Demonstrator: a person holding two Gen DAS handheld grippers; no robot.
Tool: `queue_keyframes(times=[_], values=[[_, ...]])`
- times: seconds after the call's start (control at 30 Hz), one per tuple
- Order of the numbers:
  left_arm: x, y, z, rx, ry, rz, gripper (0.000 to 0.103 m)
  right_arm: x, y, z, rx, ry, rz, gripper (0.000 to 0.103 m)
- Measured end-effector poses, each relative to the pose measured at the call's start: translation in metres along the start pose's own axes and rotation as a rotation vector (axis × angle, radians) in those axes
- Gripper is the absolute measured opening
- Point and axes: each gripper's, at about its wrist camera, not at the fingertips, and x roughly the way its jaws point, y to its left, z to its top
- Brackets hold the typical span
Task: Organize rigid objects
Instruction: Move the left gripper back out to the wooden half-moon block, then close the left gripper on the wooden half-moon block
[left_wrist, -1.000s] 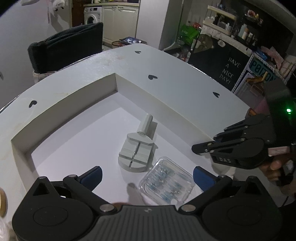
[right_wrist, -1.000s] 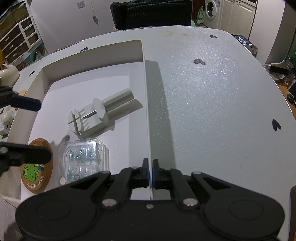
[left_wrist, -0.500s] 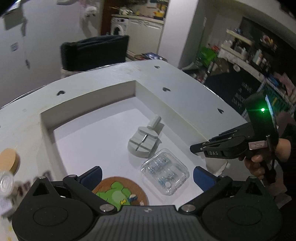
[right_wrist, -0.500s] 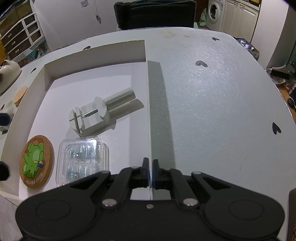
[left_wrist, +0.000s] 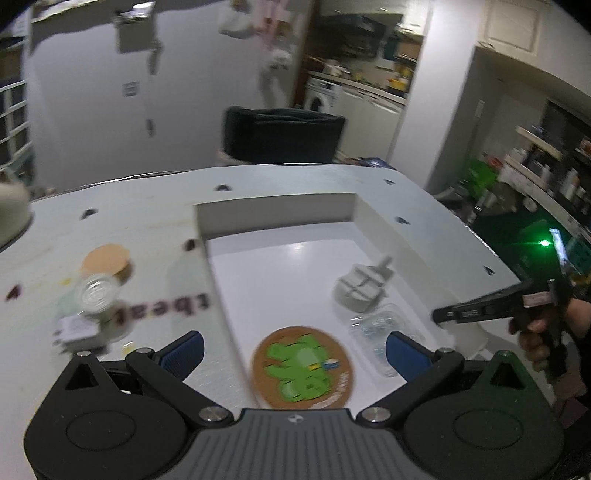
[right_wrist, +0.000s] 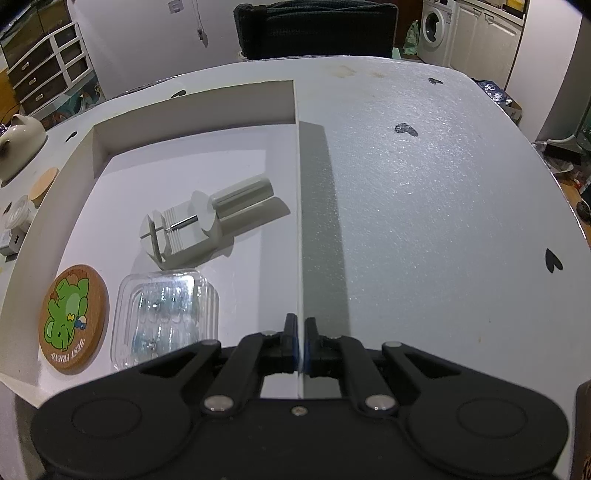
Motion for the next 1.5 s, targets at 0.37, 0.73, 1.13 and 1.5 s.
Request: queue_keyframes(times=[0.37, 0.73, 1.13, 1.5], values=[[-0.011, 0.045, -0.037, -0.066, 0.014, 0.112, 0.103, 0.000, -0.001, 0.000, 0.005, 0.000, 0.007, 0.005], [0.012, 0.068, -0.069, 0.091, 0.118, 0.126, 0.103, 0.001, -0.001, 0.002, 0.015, 0.008, 0.006, 0.005], [0.051, 0.063, -0.063, 0.360, 0.142, 0.082, 0.103, 0.004, -0.001, 0.005, 0.033, 0.018, -0.002, 0.005], [0.067, 0.093, -0.046, 0.213, 0.177, 0.045, 0.103, 0.005, -0.001, 0.005, 0.053, 0.020, -0.013, 0.005]])
